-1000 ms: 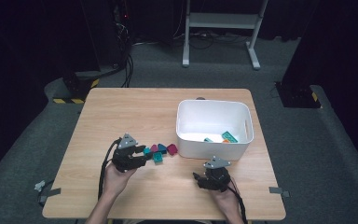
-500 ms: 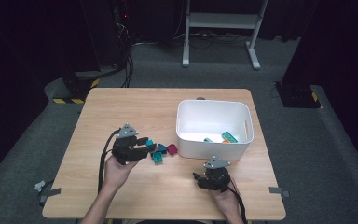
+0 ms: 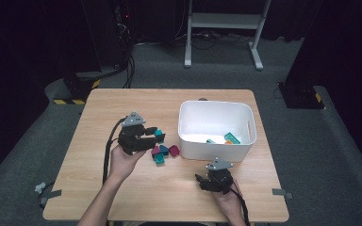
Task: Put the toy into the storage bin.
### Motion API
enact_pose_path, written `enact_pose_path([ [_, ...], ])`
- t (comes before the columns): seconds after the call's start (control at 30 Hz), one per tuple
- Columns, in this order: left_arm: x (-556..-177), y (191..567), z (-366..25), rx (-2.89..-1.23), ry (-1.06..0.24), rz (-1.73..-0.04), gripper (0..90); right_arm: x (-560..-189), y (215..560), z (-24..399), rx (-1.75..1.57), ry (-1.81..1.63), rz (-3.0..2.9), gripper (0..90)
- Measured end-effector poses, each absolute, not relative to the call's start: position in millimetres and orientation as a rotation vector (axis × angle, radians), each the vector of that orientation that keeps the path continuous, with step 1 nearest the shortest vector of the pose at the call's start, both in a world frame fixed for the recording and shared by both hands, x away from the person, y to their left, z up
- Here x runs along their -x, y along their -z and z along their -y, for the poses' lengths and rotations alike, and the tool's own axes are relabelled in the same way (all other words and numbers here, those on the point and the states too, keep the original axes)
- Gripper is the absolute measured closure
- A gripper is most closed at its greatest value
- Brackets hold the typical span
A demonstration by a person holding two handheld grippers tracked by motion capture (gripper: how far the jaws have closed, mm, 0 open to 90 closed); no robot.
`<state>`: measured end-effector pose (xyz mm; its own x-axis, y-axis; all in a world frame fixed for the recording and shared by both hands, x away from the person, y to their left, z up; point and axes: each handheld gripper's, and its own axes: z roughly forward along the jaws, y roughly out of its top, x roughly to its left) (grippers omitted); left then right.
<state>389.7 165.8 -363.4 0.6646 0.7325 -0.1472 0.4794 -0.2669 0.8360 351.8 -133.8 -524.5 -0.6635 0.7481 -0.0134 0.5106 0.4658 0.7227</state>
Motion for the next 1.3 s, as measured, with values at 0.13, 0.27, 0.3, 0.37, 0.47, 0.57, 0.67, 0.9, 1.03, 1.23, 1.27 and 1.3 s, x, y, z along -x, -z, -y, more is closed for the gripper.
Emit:
enact_pose_path([
  [0.13,-395,355,-159,-1.921,-0.329,-0.932,54.7,-352,525,134,-1.067,-1.013,-2.390,32.5],
  [0.27,-401,351,-154,-1.911,-0.310,-0.922,54.8,-352,525,134,-1.067,-1.013,-2.390,32.5],
  [0.3,-403,350,-152,-1.911,-0.307,-0.922,54.7,-352,525,134,-1.066,-1.013,-2.390,32.5],
  [0.37,-406,349,-149,-1.913,-0.304,-0.921,54.7,-352,525,134,-1.066,-1.012,-2.390,32.5],
  [0.47,-410,348,-143,-1.909,-0.292,-0.916,54.7,-352,525,134,-1.065,-1.011,-2.390,32.4],
  [0.57,-413,347,-138,-1.912,-0.291,-0.909,54.7,-352,525,134,-1.065,-1.011,-2.390,32.4],
  [0.67,-416,347,-133,-1.918,-0.286,-0.904,54.7,-352,525,134,-1.065,-1.012,-2.390,32.4],
  [0.9,-421,345,-121,-1.925,-0.276,-0.886,54.6,-352,525,134,-1.066,-1.013,-2.390,32.4],
  [1.03,-425,342,-111,-1.922,-0.277,-0.863,54.6,-352,525,134,-1.066,-1.014,-2.391,32.4],
  [1.23,-429,344,-101,-1.939,-0.265,-0.855,54.6,-352,525,134,-1.067,-1.014,-2.390,32.4],
  [1.27,-430,344,-99,-1.938,-0.263,-0.854,54.6,-352,525,134,-1.067,-1.014,-2.390,32.4],
  [1.3,-430,345,-98,-1.940,-0.259,-0.852,54.6,-352,525,134,-1.067,-1.014,-2.390,32.4],
])
